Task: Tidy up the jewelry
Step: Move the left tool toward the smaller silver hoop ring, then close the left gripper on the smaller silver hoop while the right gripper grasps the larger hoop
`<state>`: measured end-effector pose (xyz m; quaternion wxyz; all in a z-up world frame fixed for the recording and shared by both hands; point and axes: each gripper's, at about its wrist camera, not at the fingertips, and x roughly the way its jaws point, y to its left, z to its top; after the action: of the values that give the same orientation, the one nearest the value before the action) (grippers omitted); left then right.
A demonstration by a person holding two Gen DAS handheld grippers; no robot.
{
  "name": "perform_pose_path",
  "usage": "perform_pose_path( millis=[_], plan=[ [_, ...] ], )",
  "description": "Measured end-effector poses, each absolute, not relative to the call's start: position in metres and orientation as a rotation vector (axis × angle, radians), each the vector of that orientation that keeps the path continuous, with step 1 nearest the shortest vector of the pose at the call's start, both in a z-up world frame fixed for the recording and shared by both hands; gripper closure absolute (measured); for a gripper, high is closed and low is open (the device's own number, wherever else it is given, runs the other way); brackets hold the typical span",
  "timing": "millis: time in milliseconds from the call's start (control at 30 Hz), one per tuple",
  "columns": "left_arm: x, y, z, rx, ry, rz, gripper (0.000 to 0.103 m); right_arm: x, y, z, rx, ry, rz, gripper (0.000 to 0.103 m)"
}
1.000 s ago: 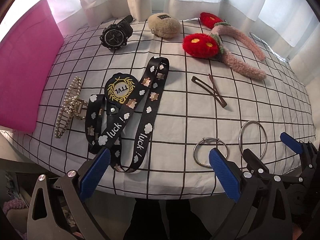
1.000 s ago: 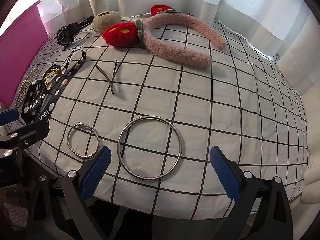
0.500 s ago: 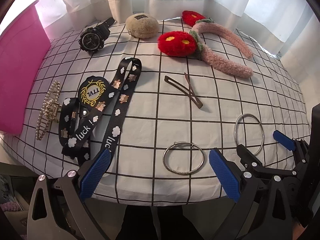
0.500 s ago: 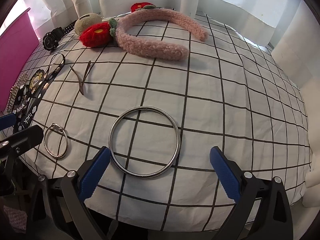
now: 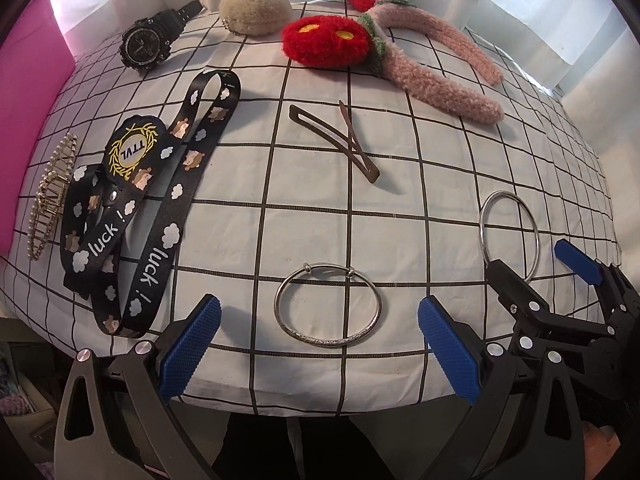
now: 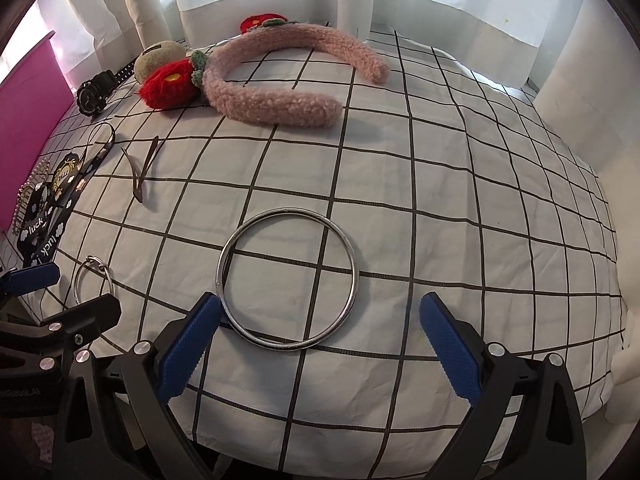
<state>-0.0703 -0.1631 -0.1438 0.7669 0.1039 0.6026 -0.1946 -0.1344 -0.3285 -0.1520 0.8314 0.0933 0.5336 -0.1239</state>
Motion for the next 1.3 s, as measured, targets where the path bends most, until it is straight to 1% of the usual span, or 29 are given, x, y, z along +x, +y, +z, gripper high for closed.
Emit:
perform_pose_path(
  millis=[300, 567, 867, 967, 1033, 1067, 1133, 1167, 1200, 1233, 1267, 1300],
  plan=[
    [-0.069, -0.161, -0.149, 0.286, 1.246, -0.379, 0.005, -0.136, -0.33, -0.152, 0.19, 1.119, -0.26, 0.009],
    [-0.075, -0.158, -0.148, 0.282, 1.179, -0.389, 0.005, -0.136, -0.326, -0.152, 0.181, 1.118, -0.27, 0.008],
    [-0.077, -0.157, -0.147, 0.275, 1.178, -0.391, 0.006, -0.136, -0.326, -0.152, 0.181, 1.118, -0.269, 0.009],
    [-0.078, -0.157, -0.145, 0.274, 1.172, -0.397, 0.011, -0.137, -0.326, -0.151, 0.184, 1.118, -0.265, 0.009],
    [-0.081, -0.158, -0.143, 0.277, 1.164, -0.406, 0.018, -0.138, -0.325, -0.151, 0.184, 1.115, -0.264, 0.01],
    [-0.082, -0.159, -0.142, 0.279, 1.161, -0.411, 0.02, -0.138, -0.325, -0.151, 0.185, 1.114, -0.265, 0.01],
    [-0.085, -0.161, -0.139, 0.283, 1.154, -0.422, 0.029, -0.138, -0.325, -0.151, 0.186, 1.113, -0.265, 0.01],
    [-0.086, -0.162, -0.138, 0.286, 1.151, -0.427, 0.031, -0.139, -0.325, -0.151, 0.187, 1.114, -0.263, 0.01],
    [-0.087, -0.163, -0.137, 0.289, 1.148, -0.432, 0.037, -0.139, -0.325, -0.151, 0.188, 1.114, -0.261, 0.011],
    [-0.087, -0.164, -0.136, 0.29, 1.145, -0.438, 0.045, -0.14, -0.324, -0.15, 0.187, 1.112, -0.259, 0.013],
    [-0.088, -0.165, -0.135, 0.292, 1.142, -0.442, 0.049, -0.14, -0.323, -0.149, 0.182, 1.108, -0.254, 0.018],
    [-0.088, -0.166, -0.135, 0.295, 1.141, -0.44, 0.049, -0.141, -0.321, -0.147, 0.177, 1.103, -0.25, 0.026]
  ],
)
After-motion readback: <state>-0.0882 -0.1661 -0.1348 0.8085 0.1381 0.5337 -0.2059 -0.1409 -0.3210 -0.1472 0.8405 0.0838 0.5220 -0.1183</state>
